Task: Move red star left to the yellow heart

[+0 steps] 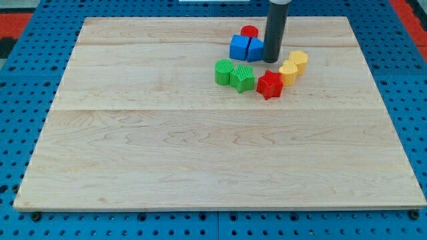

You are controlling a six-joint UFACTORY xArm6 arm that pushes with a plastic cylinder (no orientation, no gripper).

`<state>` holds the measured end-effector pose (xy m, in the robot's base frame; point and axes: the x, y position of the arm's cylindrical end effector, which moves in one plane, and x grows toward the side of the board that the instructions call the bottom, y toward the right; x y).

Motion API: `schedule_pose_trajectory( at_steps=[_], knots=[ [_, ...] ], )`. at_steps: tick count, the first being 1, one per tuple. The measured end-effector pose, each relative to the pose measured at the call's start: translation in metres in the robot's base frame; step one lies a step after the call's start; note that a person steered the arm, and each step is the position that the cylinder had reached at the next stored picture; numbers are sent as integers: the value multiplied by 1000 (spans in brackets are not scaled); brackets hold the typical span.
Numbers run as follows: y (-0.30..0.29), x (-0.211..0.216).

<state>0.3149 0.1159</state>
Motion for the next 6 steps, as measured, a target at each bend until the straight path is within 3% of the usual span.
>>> schedule_pose_trajectory(
  at_steps=[1,3,4,5,6],
  knots=[
    [-7,53],
    [42,84],
    [30,115],
    [-21,137],
    [-48,109]
  ],
)
